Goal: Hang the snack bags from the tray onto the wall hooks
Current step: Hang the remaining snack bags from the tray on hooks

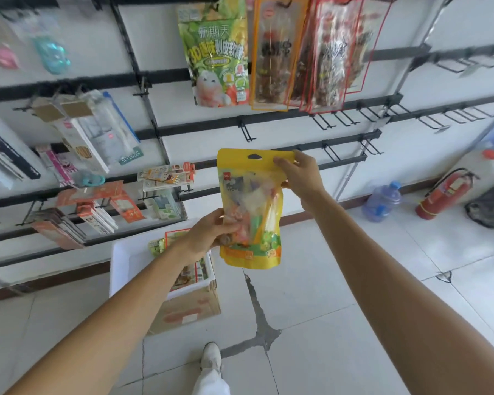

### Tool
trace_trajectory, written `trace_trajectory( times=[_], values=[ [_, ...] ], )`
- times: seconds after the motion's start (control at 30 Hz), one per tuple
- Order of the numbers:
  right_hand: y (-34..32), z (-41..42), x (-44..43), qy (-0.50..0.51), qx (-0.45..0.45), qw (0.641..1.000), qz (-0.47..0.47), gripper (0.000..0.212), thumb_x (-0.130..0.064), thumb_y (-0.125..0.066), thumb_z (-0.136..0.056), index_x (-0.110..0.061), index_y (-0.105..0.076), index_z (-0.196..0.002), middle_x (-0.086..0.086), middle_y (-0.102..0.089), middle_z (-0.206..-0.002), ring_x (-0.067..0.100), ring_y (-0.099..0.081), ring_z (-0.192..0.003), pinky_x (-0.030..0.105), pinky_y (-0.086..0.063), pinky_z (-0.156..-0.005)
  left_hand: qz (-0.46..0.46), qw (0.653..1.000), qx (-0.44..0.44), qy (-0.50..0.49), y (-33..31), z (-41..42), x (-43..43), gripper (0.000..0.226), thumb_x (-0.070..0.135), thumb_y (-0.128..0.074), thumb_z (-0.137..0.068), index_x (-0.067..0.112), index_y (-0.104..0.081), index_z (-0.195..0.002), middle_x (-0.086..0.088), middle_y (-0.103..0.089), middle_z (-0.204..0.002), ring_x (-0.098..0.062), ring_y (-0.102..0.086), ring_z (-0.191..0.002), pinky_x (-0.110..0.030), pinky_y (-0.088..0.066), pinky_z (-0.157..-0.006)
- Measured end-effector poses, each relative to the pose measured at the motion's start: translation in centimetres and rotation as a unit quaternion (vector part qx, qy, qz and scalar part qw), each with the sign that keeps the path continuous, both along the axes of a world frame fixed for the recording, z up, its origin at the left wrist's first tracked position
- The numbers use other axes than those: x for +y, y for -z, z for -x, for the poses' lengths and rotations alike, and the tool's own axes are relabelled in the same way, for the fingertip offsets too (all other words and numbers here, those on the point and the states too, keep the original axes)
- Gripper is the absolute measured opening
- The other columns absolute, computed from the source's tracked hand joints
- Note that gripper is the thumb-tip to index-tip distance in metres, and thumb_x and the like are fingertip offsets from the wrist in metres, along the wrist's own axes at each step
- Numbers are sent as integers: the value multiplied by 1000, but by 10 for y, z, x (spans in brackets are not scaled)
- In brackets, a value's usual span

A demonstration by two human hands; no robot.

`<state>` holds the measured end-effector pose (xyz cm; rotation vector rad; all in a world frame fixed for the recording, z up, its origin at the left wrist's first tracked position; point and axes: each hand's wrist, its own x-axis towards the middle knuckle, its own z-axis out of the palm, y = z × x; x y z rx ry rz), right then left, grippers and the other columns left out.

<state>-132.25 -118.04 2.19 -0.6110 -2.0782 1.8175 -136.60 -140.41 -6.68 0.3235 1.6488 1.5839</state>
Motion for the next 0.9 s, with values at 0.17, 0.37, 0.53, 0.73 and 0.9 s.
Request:
trace_trajectory(
  times=[0.17, 0.37, 0.53, 0.73, 0.9],
  values=[
    [-1, -6, 30, 43, 16, 998, -36, 12, -23, -61, -92, -16, -62, -82, 2, -64, -76, 25, -64, -73, 48, -57, -69, 16, 999, 5, 45, -2, 8, 35, 72, 37, -83, -62, 16, -58, -126, -18, -70, -113, -27, -64, -91, -30, -53, -78],
    [-16, -9, 78, 84, 16, 996, -29, 21, -22, -61, -95, -2, -60, -101, 6, -64, -85, 23, -64, -79, 54, -57, -78, 3, 994, 37, 106, -39, 54, 92, 75, 56, -80, -64, 28, -58, -130, 2, -67, -127, -18, -60, -120, -45, -40, -105],
    [-37, -17, 126, 98, 42, 994, -36, 14, -22, -64, -94, -9, -61, -93, 6, -63, -79, 22, -63, -73, 49, -57, -72, -73, 984, 141, 76, -115, 92, 165, 41, 41, -79, -71, 23, -70, -107, 5, -74, -107, -13, -68, -102, -29, -49, -91],
    [-51, -35, 176, 130, 85, 987, 40, 5, -17, -61, -98, -12, -62, -95, 6, -63, -83, 21, -65, -74, 39, -58, -71, -43, 942, 297, 150, -182, 111, 253, 19, 31, -80, -76, 24, -75, -93, 1, -72, -96, -14, -66, -92, -29, -51, -86],
    [-69, -50, 233, 131, 99, 986, 37, 5, -14, -61, -98, -13, -61, -93, 5, -64, -79, 22, -65, -74, 42, -56, -74, 2, 897, 390, 209, -206, 97, 324, 12, 18, -74, -87, 11, -73, -98, 1, -70, -86, 3, -63, -69, -11, -47, -67]
  ],
)
